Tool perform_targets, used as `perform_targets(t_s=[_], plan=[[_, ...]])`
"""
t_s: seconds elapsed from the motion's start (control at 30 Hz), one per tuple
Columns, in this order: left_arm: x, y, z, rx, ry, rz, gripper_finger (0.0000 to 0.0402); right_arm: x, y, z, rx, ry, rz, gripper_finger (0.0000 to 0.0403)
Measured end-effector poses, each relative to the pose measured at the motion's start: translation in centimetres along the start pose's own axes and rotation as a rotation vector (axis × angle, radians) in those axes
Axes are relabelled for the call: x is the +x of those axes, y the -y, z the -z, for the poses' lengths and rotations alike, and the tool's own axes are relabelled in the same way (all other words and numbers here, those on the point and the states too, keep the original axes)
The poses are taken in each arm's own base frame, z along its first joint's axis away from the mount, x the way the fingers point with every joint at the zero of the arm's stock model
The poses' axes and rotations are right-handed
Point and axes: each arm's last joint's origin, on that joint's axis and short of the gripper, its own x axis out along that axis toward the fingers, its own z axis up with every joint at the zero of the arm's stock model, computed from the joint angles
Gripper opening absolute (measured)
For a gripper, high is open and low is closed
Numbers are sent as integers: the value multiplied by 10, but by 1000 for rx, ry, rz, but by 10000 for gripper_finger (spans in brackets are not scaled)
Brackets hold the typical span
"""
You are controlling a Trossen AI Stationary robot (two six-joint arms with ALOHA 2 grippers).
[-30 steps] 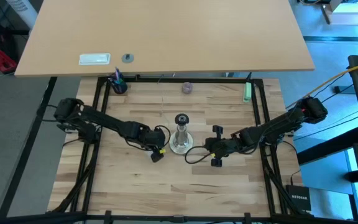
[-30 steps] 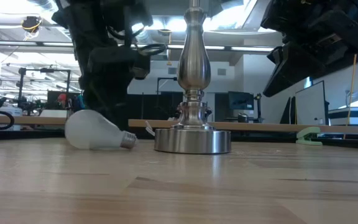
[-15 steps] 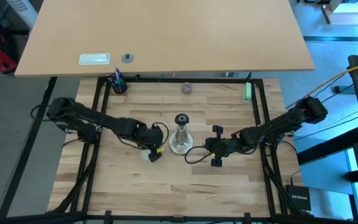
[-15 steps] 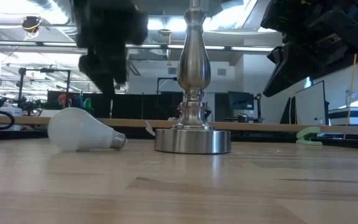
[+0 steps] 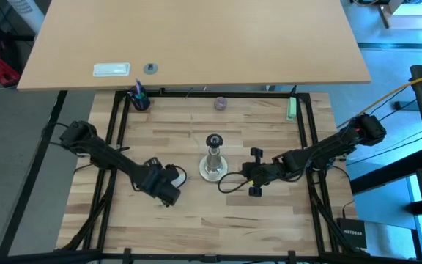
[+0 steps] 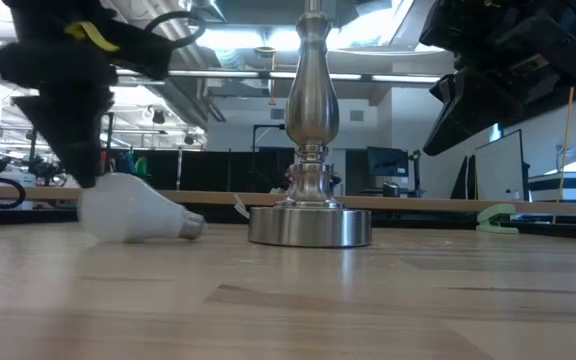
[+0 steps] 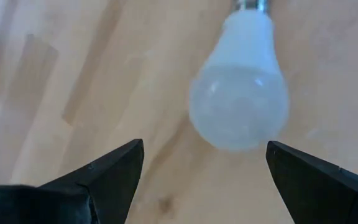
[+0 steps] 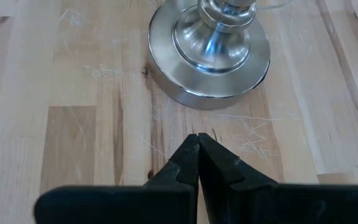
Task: Screw lightbulb
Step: Insert the lightbulb into the silver lamp
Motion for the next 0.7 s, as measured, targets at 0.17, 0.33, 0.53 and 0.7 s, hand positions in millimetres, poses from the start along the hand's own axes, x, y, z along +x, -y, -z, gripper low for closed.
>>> perform_targets(t_s=[0.17, 0.33, 0.53, 0.7], plan=[[5, -10, -5, 43, -6, -80, 327, 0, 0, 0, 0, 0, 0, 10], [9, -29, -17, -14, 132, -292, 327, 0, 0, 0, 0, 0, 0, 10], [4, -44, -29, -209, 227, -331, 327, 0, 0, 0, -1, -1, -1, 10], [-27, -35, -23, -333, 39, 28, 327, 0, 0, 1, -4, -15, -8, 10]])
